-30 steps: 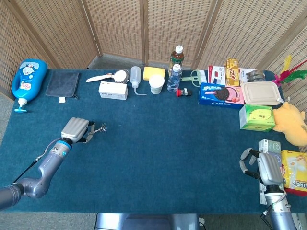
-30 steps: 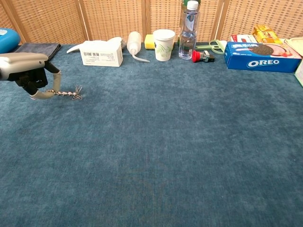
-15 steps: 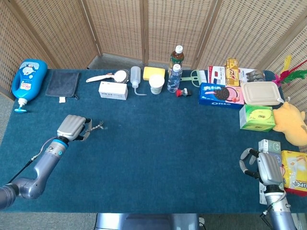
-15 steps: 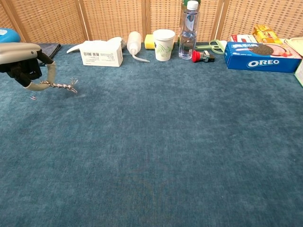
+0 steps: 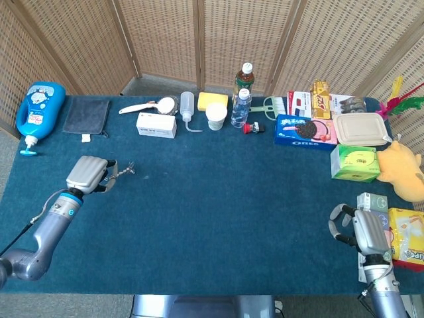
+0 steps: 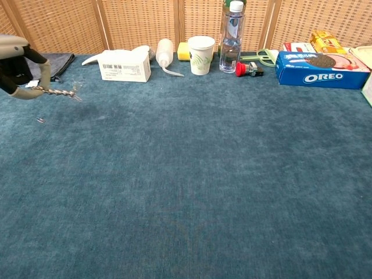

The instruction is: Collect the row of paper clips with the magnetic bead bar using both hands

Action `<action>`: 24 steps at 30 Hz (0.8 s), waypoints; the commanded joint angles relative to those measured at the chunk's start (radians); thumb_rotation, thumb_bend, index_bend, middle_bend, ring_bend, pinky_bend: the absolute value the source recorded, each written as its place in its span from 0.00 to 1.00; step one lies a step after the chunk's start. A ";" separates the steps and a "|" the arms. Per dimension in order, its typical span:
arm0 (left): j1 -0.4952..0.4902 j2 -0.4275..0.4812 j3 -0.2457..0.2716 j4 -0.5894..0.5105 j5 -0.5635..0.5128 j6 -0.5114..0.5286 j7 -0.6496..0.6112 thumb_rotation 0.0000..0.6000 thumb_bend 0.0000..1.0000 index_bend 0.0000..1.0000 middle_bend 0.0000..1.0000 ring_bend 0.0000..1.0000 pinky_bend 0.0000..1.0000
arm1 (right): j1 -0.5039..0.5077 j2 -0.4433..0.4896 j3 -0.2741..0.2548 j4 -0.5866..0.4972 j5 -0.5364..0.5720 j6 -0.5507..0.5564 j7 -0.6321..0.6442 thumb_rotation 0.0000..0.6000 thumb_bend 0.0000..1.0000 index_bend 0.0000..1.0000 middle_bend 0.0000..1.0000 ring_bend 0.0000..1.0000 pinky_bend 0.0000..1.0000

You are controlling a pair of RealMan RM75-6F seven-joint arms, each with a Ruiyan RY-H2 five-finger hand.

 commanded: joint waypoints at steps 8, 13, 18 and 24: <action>0.049 0.057 0.028 0.006 -0.007 0.013 -0.014 1.00 0.71 0.62 0.93 1.00 1.00 | 0.006 -0.005 -0.001 -0.005 -0.003 -0.005 -0.010 1.00 0.41 0.57 0.61 0.62 0.83; 0.067 0.063 0.043 0.048 -0.023 -0.006 -0.022 1.00 0.71 0.62 0.93 1.00 1.00 | 0.010 -0.008 0.000 -0.009 0.002 -0.010 -0.018 1.00 0.41 0.57 0.61 0.62 0.83; 0.077 0.051 0.047 0.097 -0.046 -0.032 -0.035 1.00 0.71 0.62 0.93 1.00 1.00 | 0.014 -0.009 0.002 -0.015 0.006 -0.013 -0.030 1.00 0.41 0.57 0.61 0.62 0.83; 0.082 0.026 0.051 0.136 -0.054 -0.052 -0.042 1.00 0.71 0.62 0.93 1.00 1.00 | 0.017 -0.010 0.002 -0.020 0.009 -0.016 -0.040 1.00 0.41 0.57 0.61 0.62 0.83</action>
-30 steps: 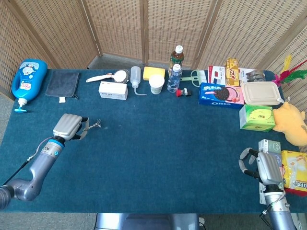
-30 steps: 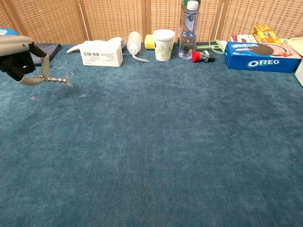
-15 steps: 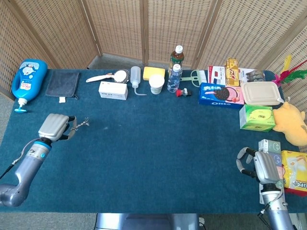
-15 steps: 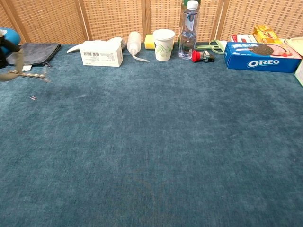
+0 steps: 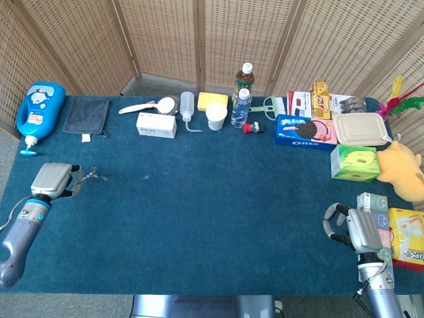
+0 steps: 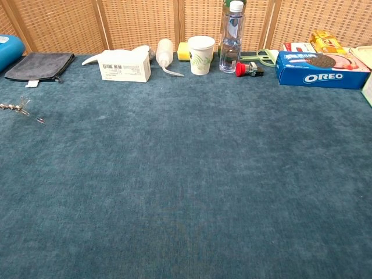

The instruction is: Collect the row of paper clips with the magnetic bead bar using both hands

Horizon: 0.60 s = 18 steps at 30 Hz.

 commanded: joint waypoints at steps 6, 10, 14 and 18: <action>0.000 -0.035 0.000 0.043 -0.003 -0.023 -0.010 1.00 0.71 0.62 0.93 1.00 1.00 | 0.001 0.000 0.000 -0.005 0.003 0.000 -0.010 1.00 0.41 0.57 0.61 0.62 0.83; -0.006 -0.052 -0.007 0.061 0.002 -0.030 -0.016 1.00 0.71 0.62 0.93 1.00 1.00 | 0.000 0.002 -0.001 -0.009 0.007 0.001 -0.016 1.00 0.41 0.57 0.61 0.62 0.83; -0.014 -0.065 -0.014 0.069 0.009 -0.038 -0.018 1.00 0.71 0.62 0.93 1.00 1.00 | -0.001 0.004 0.000 -0.014 0.013 0.002 -0.020 1.00 0.41 0.57 0.62 0.62 0.83; -0.019 -0.071 -0.018 0.069 0.013 -0.041 -0.014 1.00 0.71 0.62 0.93 1.00 1.00 | -0.003 0.006 0.000 -0.015 0.019 0.001 -0.021 1.00 0.41 0.57 0.62 0.62 0.83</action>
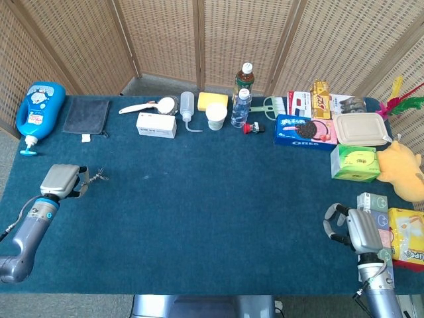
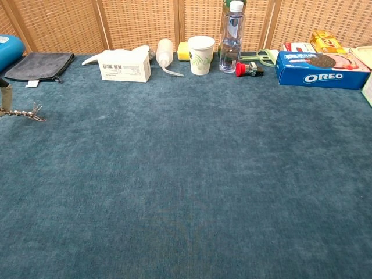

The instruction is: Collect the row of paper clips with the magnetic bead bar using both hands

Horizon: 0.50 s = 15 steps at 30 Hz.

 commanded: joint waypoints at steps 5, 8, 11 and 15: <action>-0.004 -0.003 -0.003 -0.007 0.001 -0.006 0.010 1.00 0.71 0.62 0.93 1.00 1.00 | 0.000 0.000 0.000 0.003 0.004 -0.003 0.004 1.00 0.41 0.57 0.62 0.62 0.83; -0.004 -0.006 -0.003 -0.008 -0.001 -0.009 0.013 1.00 0.71 0.62 0.93 1.00 1.00 | 0.000 -0.001 0.000 0.005 0.003 -0.003 0.007 1.00 0.41 0.57 0.62 0.62 0.83; -0.006 -0.010 -0.003 -0.010 0.002 -0.009 0.015 1.00 0.71 0.62 0.93 1.00 1.00 | -0.001 -0.001 -0.001 0.006 0.004 -0.003 0.008 1.00 0.41 0.57 0.62 0.62 0.83; -0.004 -0.004 -0.014 -0.020 0.010 0.009 0.006 1.00 0.71 0.62 0.93 1.00 1.00 | -0.001 0.002 0.000 0.004 0.005 -0.002 0.008 1.00 0.41 0.57 0.62 0.62 0.83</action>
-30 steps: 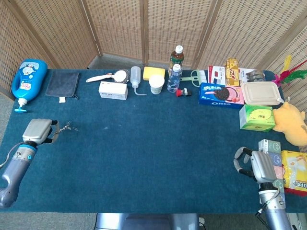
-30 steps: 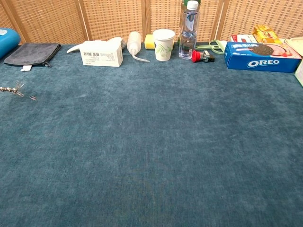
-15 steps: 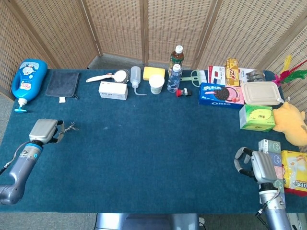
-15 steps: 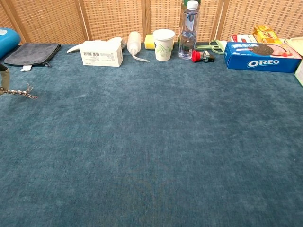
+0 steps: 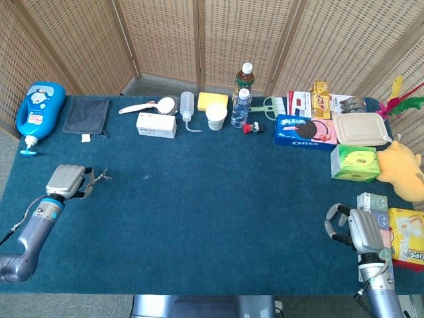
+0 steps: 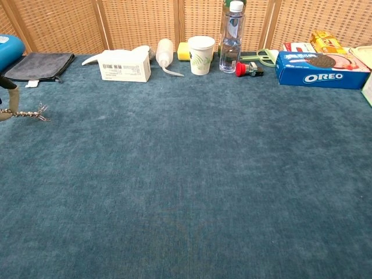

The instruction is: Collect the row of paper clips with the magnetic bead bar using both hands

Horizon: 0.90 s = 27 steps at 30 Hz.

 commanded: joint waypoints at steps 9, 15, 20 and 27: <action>0.008 0.077 -0.028 -0.087 0.040 0.060 -0.022 1.00 0.71 0.62 0.93 1.00 1.00 | 0.003 0.001 0.002 -0.002 -0.003 -0.001 0.003 1.00 0.41 0.57 0.62 0.62 0.83; 0.006 0.107 -0.042 -0.108 0.043 0.074 -0.024 1.00 0.71 0.62 0.93 1.00 1.00 | 0.004 0.002 0.002 -0.002 -0.006 -0.001 0.005 1.00 0.41 0.57 0.62 0.62 0.83; -0.009 0.116 -0.058 -0.096 0.032 0.062 -0.023 1.00 0.71 0.62 0.93 1.00 1.00 | 0.001 0.001 0.001 0.000 -0.004 0.001 0.008 1.00 0.41 0.57 0.62 0.62 0.83; -0.050 0.093 -0.084 -0.053 0.012 0.024 -0.022 1.00 0.71 0.62 0.93 1.00 1.00 | -0.004 0.004 0.000 -0.001 -0.006 0.010 0.010 1.00 0.41 0.57 0.62 0.62 0.83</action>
